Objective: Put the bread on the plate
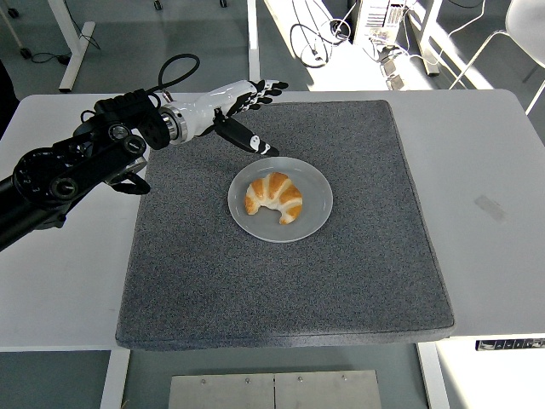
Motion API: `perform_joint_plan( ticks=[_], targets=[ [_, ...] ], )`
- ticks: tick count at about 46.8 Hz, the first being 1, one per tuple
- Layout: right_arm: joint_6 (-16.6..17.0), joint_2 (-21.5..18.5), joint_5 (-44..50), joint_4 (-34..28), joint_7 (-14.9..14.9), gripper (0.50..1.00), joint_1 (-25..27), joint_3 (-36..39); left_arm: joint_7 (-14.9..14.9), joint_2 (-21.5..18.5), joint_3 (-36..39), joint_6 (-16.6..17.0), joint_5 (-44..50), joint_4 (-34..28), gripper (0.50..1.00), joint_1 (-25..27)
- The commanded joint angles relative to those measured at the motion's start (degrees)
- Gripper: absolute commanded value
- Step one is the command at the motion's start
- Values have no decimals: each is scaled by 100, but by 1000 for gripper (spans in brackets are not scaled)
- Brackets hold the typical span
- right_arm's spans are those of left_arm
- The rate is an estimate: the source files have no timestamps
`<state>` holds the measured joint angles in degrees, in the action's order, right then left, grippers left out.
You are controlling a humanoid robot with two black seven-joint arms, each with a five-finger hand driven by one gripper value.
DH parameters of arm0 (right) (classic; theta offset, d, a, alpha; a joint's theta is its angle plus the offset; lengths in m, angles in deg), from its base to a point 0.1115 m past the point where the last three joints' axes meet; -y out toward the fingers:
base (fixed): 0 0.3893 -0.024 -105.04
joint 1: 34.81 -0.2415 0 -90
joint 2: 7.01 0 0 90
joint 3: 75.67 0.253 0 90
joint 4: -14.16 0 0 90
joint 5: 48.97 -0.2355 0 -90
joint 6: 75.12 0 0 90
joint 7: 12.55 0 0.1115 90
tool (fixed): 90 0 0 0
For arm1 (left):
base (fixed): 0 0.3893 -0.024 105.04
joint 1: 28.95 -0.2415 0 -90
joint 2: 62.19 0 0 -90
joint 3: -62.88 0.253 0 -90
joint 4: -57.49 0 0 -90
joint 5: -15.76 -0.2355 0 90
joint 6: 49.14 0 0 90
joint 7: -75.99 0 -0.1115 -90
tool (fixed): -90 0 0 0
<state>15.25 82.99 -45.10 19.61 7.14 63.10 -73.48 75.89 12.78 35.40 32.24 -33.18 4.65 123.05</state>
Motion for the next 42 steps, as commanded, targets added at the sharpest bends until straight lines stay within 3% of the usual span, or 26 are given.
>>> perform_joint_plan(
  ticks=[1, 6, 15, 26, 36, 42],
  targets=[
    [7, 0, 0, 0, 8, 1000, 0, 0, -165, -280, -56, 1, 577, 2, 978, 15],
    [-2, 0, 0, 0, 0, 1000, 0, 0, -350, -658, -73, 18, 1139, 2, 978, 15],
    [-2, 0, 0, 0, 8, 1000, 0, 0, -402, -1151, -161, 62, 2062, 203, 977, -108],
    [-2, 0, 0, 0, -1, 1000, 0, 0, -921, -1520, -170, 36, 2766, 705, 977, -293],
    [-2, 0, 0, 0, -1, 1000, 0, 0, -1553, -1564, -170, 27, 2872, 837, 977, -565],
    [42, 0, 0, 79, 8, 1000, -26, 18, -1817, -1520, -170, 1, 3205, 1232, 977, -759]
  ],
)
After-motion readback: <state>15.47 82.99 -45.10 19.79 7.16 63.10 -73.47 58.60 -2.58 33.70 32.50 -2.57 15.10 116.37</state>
